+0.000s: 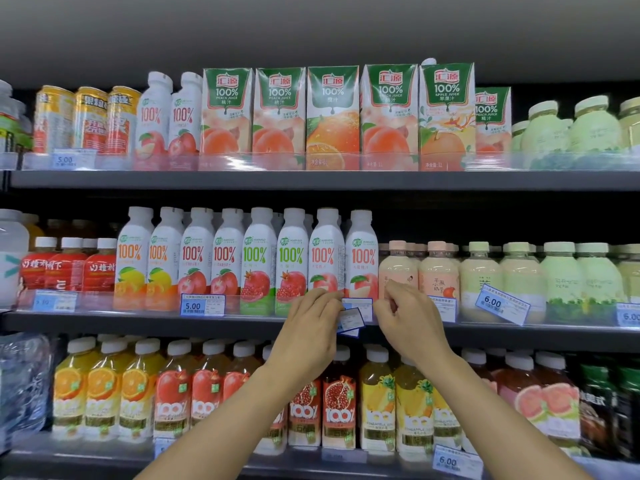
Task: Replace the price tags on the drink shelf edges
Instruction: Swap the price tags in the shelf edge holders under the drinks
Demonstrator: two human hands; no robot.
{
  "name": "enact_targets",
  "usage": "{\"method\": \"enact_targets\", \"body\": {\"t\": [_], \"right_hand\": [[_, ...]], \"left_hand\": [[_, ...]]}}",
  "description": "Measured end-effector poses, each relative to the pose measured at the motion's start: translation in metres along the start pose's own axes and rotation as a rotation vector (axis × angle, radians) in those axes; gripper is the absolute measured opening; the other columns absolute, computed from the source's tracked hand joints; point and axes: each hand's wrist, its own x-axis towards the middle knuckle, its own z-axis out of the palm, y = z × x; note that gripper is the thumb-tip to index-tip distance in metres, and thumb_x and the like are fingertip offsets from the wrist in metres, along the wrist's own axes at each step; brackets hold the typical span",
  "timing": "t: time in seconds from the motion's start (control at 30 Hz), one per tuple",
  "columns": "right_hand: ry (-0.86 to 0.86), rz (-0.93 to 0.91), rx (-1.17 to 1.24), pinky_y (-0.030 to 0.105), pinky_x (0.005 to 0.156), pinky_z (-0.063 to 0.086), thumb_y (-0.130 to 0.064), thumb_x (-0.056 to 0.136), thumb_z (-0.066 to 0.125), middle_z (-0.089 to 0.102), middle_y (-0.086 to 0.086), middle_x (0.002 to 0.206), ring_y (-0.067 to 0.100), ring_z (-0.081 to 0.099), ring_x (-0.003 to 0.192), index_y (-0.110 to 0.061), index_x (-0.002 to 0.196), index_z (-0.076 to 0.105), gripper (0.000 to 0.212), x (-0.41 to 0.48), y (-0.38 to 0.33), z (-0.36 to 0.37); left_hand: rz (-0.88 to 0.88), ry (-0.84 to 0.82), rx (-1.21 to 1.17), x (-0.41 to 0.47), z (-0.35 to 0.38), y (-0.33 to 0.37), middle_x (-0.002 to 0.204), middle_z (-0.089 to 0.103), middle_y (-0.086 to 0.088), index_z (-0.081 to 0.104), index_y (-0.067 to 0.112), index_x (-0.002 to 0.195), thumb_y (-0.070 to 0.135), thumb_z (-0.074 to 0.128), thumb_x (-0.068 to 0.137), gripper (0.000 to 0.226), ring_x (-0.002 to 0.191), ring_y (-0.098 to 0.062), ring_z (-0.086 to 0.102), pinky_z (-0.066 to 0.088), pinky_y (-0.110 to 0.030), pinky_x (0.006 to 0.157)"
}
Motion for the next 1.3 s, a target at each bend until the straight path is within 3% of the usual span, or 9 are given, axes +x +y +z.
{"method": "enact_targets", "body": {"t": [0.13, 0.2, 0.3, 0.4, 0.57, 0.87, 1.07, 1.17, 1.3], "right_hand": [[-0.051, 0.007, 0.215, 0.026, 0.055, 0.031, -0.017, 0.093, 0.051, 0.048, -0.008, 0.065, 0.009, 0.044, 0.061, -0.023, 0.068, 0.045, 0.025, 0.000, 0.000, -0.002], [-0.144, -0.021, 0.305, 0.021, 0.061, 0.041, -0.026, 0.095, 0.055, 0.057, -0.012, 0.083, 0.005, 0.051, 0.072, -0.028, 0.092, 0.058, 0.005, 0.001, -0.005, -0.004], [-0.234, -0.028, 0.319, 0.017, 0.069, 0.048, -0.031, 0.091, 0.065, 0.062, -0.014, 0.094, 0.003, 0.057, 0.077, -0.035, 0.117, 0.060, 0.027, 0.001, -0.008, 0.000], [-0.217, 0.067, 0.459, 0.024, 0.074, 0.052, -0.020, 0.091, 0.067, 0.066, -0.009, 0.088, 0.005, 0.061, 0.081, -0.029, 0.109, 0.068, 0.020, 0.001, -0.009, 0.004], [-0.209, 0.151, 0.580, 0.037, 0.084, 0.057, -0.021, 0.090, 0.069, 0.068, 0.000, 0.095, 0.013, 0.065, 0.091, -0.033, 0.106, 0.068, 0.019, 0.001, -0.003, 0.003], [-0.183, 0.156, 0.645, 0.027, 0.081, 0.059, -0.023, 0.092, 0.066, 0.069, -0.005, 0.094, 0.003, 0.066, 0.092, -0.029, 0.110, 0.066, 0.019, 0.006, -0.005, -0.002], [-0.169, 0.120, 0.623, 0.020, 0.078, 0.057, -0.021, 0.092, 0.066, 0.068, -0.004, 0.090, 0.004, 0.065, 0.090, -0.026, 0.112, 0.067, 0.021, 0.009, -0.029, 0.010], [-0.152, 0.113, 0.613, 0.020, 0.076, 0.056, -0.019, 0.092, 0.066, 0.069, -0.005, 0.087, 0.005, 0.066, 0.089, -0.026, 0.110, 0.068, 0.019, 0.013, -0.052, 0.023], [-0.144, 0.099, 0.595, 0.029, 0.077, 0.057, -0.019, 0.091, 0.067, 0.068, -0.004, 0.084, 0.014, 0.067, 0.089, -0.030, 0.105, 0.069, 0.018, 0.016, -0.093, 0.051]], "left_hand": [[-0.070, 0.040, -0.162, 0.004, -0.006, 0.000, 0.111, 0.056, 0.002, 0.056, 0.014, 0.104, 0.019, 0.046, 0.102, 0.012, 0.106, -0.019, 0.048, 0.041, -0.033, 0.094], [-0.102, -0.030, -0.221, 0.006, -0.012, -0.002, 0.092, 0.050, 0.011, 0.049, 0.028, 0.099, 0.027, 0.042, 0.104, 0.008, 0.088, -0.012, 0.046, 0.038, -0.033, 0.080], [-0.141, -0.083, -0.358, 0.008, -0.022, 0.002, 0.080, 0.048, 0.019, 0.048, 0.033, 0.096, 0.027, 0.045, 0.104, 0.010, 0.078, -0.001, 0.047, 0.031, -0.021, 0.071], [-0.289, -0.099, -0.549, 0.006, -0.031, 0.007, 0.090, 0.061, 0.015, 0.059, 0.025, 0.103, 0.023, 0.050, 0.104, 0.009, 0.084, 0.001, 0.055, 0.037, -0.014, 0.069], [-0.620, 0.025, -0.823, 0.005, -0.037, 0.008, 0.093, 0.066, 0.010, 0.061, 0.026, 0.094, 0.020, 0.054, 0.101, 0.012, 0.094, -0.011, 0.063, 0.048, -0.028, 0.073], [-0.678, 0.175, -0.800, 0.009, -0.049, 0.008, 0.076, 0.063, -0.004, 0.059, 0.003, 0.083, 0.023, 0.042, 0.106, 0.035, 0.069, -0.010, 0.061, 0.053, -0.022, 0.067], [-0.667, 0.077, -0.624, 0.001, -0.066, -0.015, 0.081, 0.064, -0.005, 0.055, 0.014, 0.079, 0.020, 0.037, 0.106, 0.033, 0.078, -0.012, 0.060, 0.047, -0.023, 0.067], [-0.662, 0.069, -0.750, -0.004, -0.081, -0.031, 0.092, 0.066, -0.003, 0.059, 0.017, 0.094, 0.017, 0.039, 0.105, 0.022, 0.086, -0.009, 0.064, 0.050, -0.020, 0.072], [-0.607, -0.004, -0.926, -0.025, -0.108, -0.062, 0.107, 0.069, -0.004, 0.056, 0.028, 0.122, 0.014, 0.051, 0.101, 0.025, 0.097, -0.011, 0.069, 0.058, -0.034, 0.084]]}}
